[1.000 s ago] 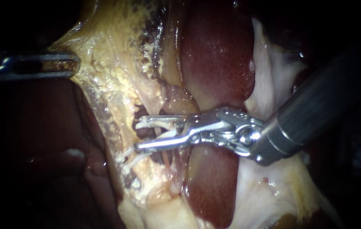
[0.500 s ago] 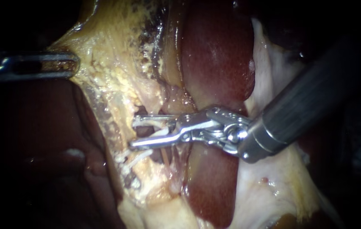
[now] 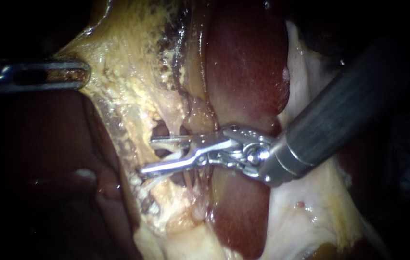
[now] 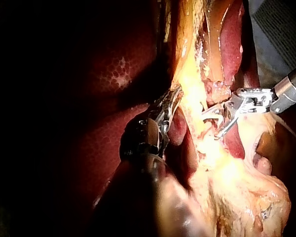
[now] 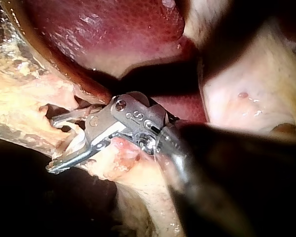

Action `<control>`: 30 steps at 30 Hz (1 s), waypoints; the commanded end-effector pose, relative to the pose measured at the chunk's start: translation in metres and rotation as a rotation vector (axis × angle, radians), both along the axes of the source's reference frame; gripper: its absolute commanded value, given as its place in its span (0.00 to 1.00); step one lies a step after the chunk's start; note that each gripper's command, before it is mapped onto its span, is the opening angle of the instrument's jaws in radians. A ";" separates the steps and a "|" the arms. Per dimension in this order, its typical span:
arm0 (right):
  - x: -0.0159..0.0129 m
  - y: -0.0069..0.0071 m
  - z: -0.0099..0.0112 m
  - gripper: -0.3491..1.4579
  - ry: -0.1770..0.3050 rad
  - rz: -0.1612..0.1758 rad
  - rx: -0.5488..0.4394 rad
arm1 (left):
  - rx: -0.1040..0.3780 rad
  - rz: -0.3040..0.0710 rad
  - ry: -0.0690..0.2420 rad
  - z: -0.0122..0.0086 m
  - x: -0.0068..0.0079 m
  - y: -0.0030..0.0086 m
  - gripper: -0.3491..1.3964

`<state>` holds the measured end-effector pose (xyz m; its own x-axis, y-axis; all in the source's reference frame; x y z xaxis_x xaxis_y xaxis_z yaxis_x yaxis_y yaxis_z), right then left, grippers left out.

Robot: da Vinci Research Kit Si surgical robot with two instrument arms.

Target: Clipping third clip left tube

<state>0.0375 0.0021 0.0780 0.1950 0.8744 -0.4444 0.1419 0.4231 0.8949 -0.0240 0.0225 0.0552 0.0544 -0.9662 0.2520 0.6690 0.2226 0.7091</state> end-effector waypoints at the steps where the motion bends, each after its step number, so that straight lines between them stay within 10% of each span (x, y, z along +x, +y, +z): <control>1: -0.0001 0.0002 -0.0001 0.52 0.005 0.004 0.000 | 0.000 0.000 -0.001 0.0000 0.0000 0.0000 0.00; 9: 0.0004 0.0005 -0.0006 0.52 0.064 0.028 0.057 | 0.000 0.000 -0.001 0.0000 0.0000 0.0000 0.00; 30: 0.0011 -0.0007 -0.0034 0.52 0.229 -0.068 0.156 | 0.000 0.000 -0.001 0.0001 0.0000 0.0000 0.00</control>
